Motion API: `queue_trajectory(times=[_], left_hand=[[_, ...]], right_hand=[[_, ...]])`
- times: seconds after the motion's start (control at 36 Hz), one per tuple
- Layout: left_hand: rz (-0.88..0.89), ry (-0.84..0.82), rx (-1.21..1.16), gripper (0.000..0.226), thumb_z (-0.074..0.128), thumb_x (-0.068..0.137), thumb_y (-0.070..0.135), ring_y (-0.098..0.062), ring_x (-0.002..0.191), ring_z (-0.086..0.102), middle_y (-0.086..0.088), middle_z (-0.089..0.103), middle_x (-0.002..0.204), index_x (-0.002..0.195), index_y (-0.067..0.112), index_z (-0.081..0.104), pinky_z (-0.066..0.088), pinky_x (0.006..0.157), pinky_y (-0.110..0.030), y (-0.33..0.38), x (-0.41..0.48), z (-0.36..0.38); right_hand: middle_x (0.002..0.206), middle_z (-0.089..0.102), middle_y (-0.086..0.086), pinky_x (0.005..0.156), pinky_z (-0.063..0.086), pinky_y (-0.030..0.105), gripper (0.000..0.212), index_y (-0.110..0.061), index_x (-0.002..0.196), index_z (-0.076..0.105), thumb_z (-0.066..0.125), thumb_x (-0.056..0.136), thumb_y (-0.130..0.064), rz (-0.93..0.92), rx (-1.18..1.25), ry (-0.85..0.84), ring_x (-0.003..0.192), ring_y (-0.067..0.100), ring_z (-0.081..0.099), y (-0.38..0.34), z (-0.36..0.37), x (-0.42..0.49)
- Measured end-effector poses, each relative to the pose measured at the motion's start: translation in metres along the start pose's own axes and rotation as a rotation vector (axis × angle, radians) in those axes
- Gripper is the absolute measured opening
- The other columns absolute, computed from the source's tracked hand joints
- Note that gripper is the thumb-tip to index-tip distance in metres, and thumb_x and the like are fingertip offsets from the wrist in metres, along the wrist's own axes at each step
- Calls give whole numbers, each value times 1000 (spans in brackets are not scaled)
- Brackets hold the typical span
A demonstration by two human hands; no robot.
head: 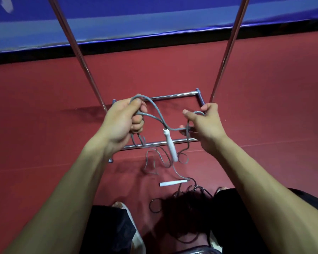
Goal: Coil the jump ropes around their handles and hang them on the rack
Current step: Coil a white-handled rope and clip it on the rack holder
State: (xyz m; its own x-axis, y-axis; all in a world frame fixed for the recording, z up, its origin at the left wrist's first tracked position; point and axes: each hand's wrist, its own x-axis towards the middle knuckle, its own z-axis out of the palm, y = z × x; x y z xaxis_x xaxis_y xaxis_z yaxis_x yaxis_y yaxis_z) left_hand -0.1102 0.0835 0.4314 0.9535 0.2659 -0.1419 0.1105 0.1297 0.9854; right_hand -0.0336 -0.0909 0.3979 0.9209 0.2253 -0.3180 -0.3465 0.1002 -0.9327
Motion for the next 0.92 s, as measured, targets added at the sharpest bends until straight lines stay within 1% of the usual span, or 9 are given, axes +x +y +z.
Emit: queue_trajectory(times=[0.22,0.36,0.47,0.56,0.61,0.67,0.75,0.83,0.92], left_hand=[[-67,23,-213,35,34,105,22,-5,35,18,8,19,43,73,11,45,17,45,-20,1,4,-4],[-164,40,-255,42,37,103,28,-6,34,19,8,21,41,65,15,51,15,47,-22,-1,6,-9],[-230,-19,-305,52,36,103,35,-7,34,20,7,22,41,59,16,56,19,45,-19,-3,4,4],[-241,-61,-357,46,34,102,38,-8,36,22,5,23,42,68,13,53,23,43,-19,-3,0,14],[-225,-68,-357,52,33,102,38,-10,36,23,4,25,42,64,12,57,25,45,-20,-2,-1,14],[-196,-32,-315,54,31,103,37,-12,37,29,1,31,41,68,8,59,28,45,-21,0,0,8],[-181,92,-171,55,28,106,33,-17,42,51,-8,54,48,78,1,62,43,47,-21,2,-1,-8],[-253,189,-10,58,23,106,38,-24,64,72,-13,73,71,89,3,67,55,65,-29,-2,-3,-29],[-316,331,-85,59,21,106,41,-17,64,72,-5,74,71,88,6,64,57,70,-34,-6,1,-58]], right_hand=[[97,48,4,39,27,17,61,-25,105,47,50,73,-77,332,-260,-388,45,18,45,-2,-2,-13],[99,51,-5,48,33,19,54,-31,111,52,85,69,-40,-41,-435,-550,62,2,47,10,0,-20],[117,52,7,83,45,21,72,-37,119,46,91,62,-37,-234,-582,-518,105,7,52,27,13,-22],[94,62,13,79,52,40,43,-21,94,56,87,67,-35,-241,-518,-478,83,19,59,33,19,-18],[69,58,-6,72,49,33,31,-16,70,51,80,81,-21,-285,-503,-466,71,7,52,30,19,-19],[57,54,-10,64,45,23,29,-6,70,50,69,90,-14,-283,-463,-487,63,0,45,26,17,-20],[66,42,9,59,34,31,40,7,73,47,67,92,-22,-259,-473,-472,62,17,41,20,8,-18],[68,46,9,59,46,38,29,-3,75,49,66,93,-19,-177,-432,-451,54,19,57,18,-2,-11],[65,40,9,42,47,29,22,-9,80,48,66,92,-13,-159,-470,-441,38,17,48,14,-12,-8]])
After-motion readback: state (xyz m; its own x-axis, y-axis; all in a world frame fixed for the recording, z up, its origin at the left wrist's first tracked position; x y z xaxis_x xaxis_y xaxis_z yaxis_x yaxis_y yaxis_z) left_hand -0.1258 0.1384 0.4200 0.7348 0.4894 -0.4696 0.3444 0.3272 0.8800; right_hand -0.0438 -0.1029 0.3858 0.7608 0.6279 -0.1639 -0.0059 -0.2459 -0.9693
